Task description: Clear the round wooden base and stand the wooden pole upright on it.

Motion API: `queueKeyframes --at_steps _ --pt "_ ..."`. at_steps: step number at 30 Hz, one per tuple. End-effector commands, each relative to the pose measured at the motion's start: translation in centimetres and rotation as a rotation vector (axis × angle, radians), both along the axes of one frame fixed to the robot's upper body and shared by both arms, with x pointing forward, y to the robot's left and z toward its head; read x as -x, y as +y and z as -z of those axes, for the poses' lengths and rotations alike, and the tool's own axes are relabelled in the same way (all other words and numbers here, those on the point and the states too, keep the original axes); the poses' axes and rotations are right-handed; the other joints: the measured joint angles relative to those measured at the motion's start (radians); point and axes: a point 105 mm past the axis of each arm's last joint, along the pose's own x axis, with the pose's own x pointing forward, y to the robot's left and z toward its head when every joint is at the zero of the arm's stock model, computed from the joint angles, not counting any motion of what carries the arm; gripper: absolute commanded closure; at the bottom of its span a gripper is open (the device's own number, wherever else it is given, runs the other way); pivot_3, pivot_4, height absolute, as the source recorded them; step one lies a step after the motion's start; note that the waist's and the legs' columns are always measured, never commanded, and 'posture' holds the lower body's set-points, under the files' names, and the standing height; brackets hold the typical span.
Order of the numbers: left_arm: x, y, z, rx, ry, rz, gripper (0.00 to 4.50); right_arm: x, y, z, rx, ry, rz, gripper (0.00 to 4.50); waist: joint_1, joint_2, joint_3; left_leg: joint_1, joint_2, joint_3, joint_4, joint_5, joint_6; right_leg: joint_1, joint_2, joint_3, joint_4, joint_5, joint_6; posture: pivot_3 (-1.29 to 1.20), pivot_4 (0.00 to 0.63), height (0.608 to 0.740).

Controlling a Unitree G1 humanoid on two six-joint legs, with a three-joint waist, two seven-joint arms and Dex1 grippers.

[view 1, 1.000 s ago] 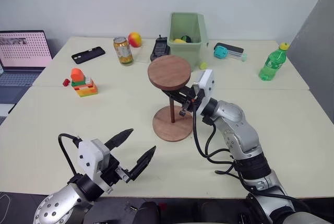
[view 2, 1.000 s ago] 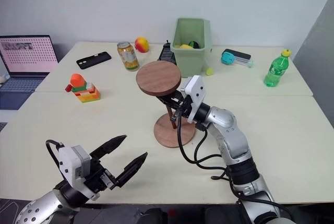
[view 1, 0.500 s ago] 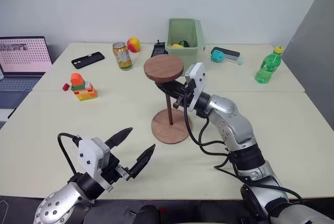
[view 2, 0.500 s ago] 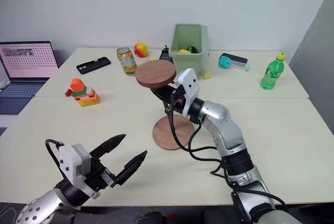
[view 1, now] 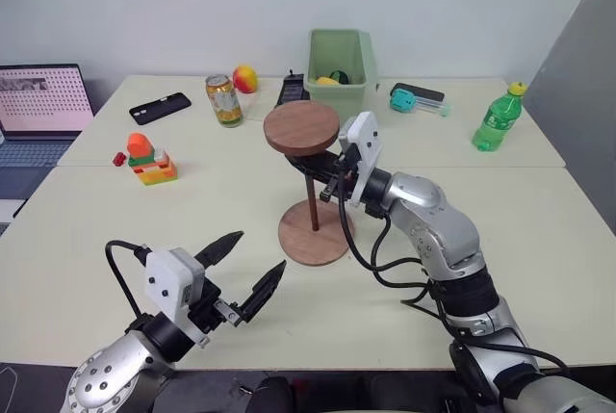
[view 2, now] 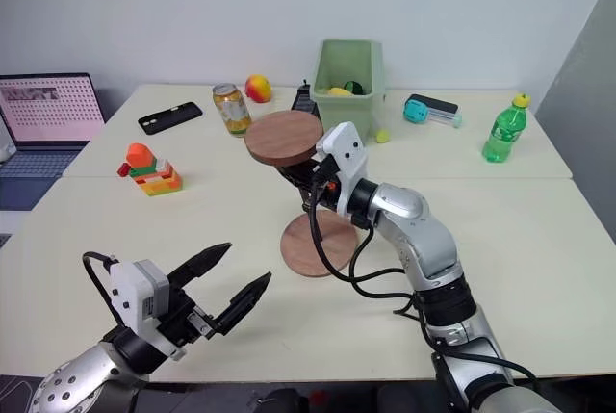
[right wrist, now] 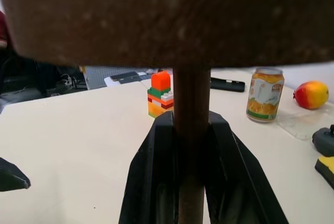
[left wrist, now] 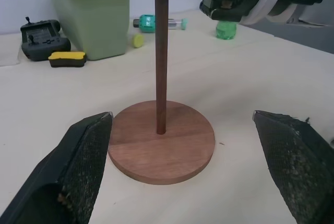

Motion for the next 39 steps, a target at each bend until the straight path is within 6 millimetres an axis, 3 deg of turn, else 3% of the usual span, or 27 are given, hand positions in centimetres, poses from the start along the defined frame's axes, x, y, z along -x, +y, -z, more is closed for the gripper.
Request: queueKeyframes --at_steps 1,14,16,19,22,25,32,35,39 --pt "0.1 -0.5 -1.0 -0.01 -0.046 0.013 0.0 -0.2 0.1 3.4 0.093 0.172 0.012 4.23 0.0 0.0 0.001 -0.001 0.0 0.0 -0.002 0.0 0.0 -0.002 0.0 0.001 0.0 0.0 0.0 0.0 0.15 0.74" --pt "-0.1 -0.9 -1.1 -0.01 -0.058 0.006 0.0 -0.1 0.4 1.9 0.109 0.112 0.018 4.23 -0.003 0.001 0.008 -0.016 0.0 -0.001 -0.005 0.0 -0.001 -0.017 -0.001 -0.001 0.001 0.0 0.0 0.0 0.15 0.74" --pt "-0.1 -0.8 -1.1 -0.013 -0.057 0.005 0.0 0.0 0.3 1.8 0.11 0.108 0.01 3.52 -0.003 0.001 0.008 -0.016 0.0 -0.001 -0.005 0.0 -0.001 -0.017 -0.001 -0.001 0.001 0.0 0.0 0.0 0.15 0.74" --pt "-0.1 -0.8 -1.1 -0.015 -0.057 0.006 0.0 0.2 0.3 1.4 0.106 0.11 -0.003 2.92 -0.002 -0.004 0.02 -0.018 0.0 -0.001 -0.005 0.0 -0.001 -0.019 -0.001 -0.002 0.001 0.0 -0.001 0.0 0.15 0.74" --pt "-0.1 -0.9 -1.1 -0.013 -0.058 0.012 0.0 0.4 0.3 0.8 0.102 0.107 -0.011 2.26 -0.001 -0.003 0.022 -0.036 0.0 -0.001 -0.001 0.002 -0.003 -0.036 -0.001 -0.003 0.003 0.002 0.001 0.0 0.15 0.74" --pt "-0.2 -1.0 -1.1 -0.011 -0.06 0.016 0.0 0.5 0.1 0.1 0.097 0.107 -0.018 1.66 -0.001 -0.003 0.022 -0.043 0.0 -0.001 -0.001 0.004 -0.007 -0.041 -0.001 -0.004 0.002 0.002 0.001 0.0 0.15 0.74" --pt "-0.5 -0.9 -1.2 -0.011 -0.068 0.031 0.0 1.4 -0.8 -0.2 0.117 0.132 -0.048 0.06 0.003 -0.003 0.023 -0.046 -0.001 -0.002 0.0 0.002 -0.003 -0.043 -0.004 -0.005 0.002 0.002 0.001 0.0 0.15 0.74" --pt "-0.6 -0.7 -1.3 -0.007 -0.058 0.057 0.0 2.2 -1.9 -0.1 0.149 0.152 -0.077 0.02 0.004 -0.003 0.023 -0.046 -0.001 -0.003 0.002 0.002 -0.003 -0.041 -0.004 -0.006 0.002 0.002 0.001 0.0 0.15 0.74" --pt "-2.3 1.1 -1.3 -0.046 -0.008 0.062 0.0 2.7 -4.8 1.3 0.204 0.197 -0.059 0.02 0.018 -0.003 0.023 -0.047 -0.002 -0.005 0.004 0.002 -0.003 -0.041 -0.004 -0.009 0.003 0.002 0.001 0.0 0.15 0.74"
